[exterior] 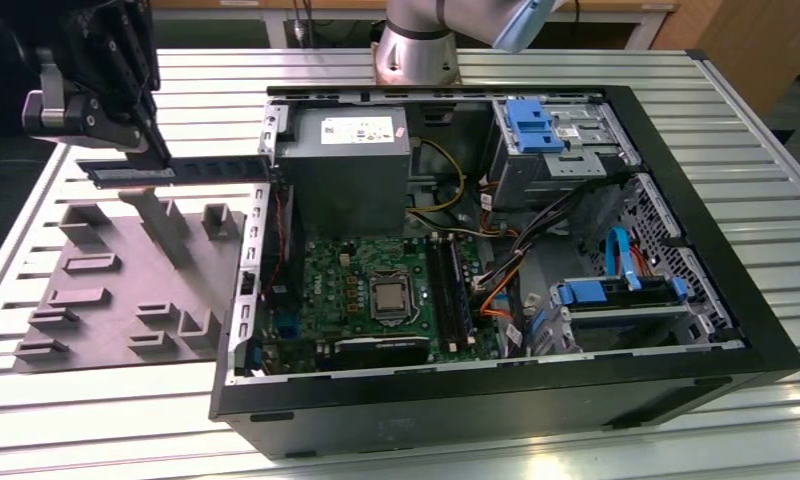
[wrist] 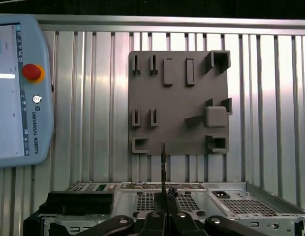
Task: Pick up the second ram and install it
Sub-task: 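Pick up the second ram and move it above second insertion slot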
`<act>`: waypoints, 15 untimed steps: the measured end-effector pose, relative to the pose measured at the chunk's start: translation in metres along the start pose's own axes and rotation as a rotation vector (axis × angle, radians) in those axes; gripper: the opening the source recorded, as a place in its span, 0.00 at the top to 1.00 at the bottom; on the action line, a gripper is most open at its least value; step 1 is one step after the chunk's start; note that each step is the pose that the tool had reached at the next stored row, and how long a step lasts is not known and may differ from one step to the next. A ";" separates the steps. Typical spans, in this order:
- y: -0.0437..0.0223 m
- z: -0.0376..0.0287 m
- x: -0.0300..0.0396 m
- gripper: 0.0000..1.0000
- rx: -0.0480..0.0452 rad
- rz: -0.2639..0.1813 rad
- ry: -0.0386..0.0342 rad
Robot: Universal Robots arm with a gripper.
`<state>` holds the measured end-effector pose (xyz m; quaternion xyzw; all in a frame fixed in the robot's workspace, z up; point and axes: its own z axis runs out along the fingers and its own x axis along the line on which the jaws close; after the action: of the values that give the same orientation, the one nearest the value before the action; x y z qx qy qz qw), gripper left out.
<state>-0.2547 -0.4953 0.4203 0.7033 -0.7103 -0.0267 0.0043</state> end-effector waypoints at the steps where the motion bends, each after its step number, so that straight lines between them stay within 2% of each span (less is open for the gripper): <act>1: -0.0007 -0.0001 0.0000 0.89 0.0000 0.000 0.0000; 15: -0.0109 -0.0005 -0.0001 0.89 0.0000 0.000 0.0000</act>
<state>-0.2438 -0.4952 0.4203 0.7033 -0.7104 -0.0267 0.0043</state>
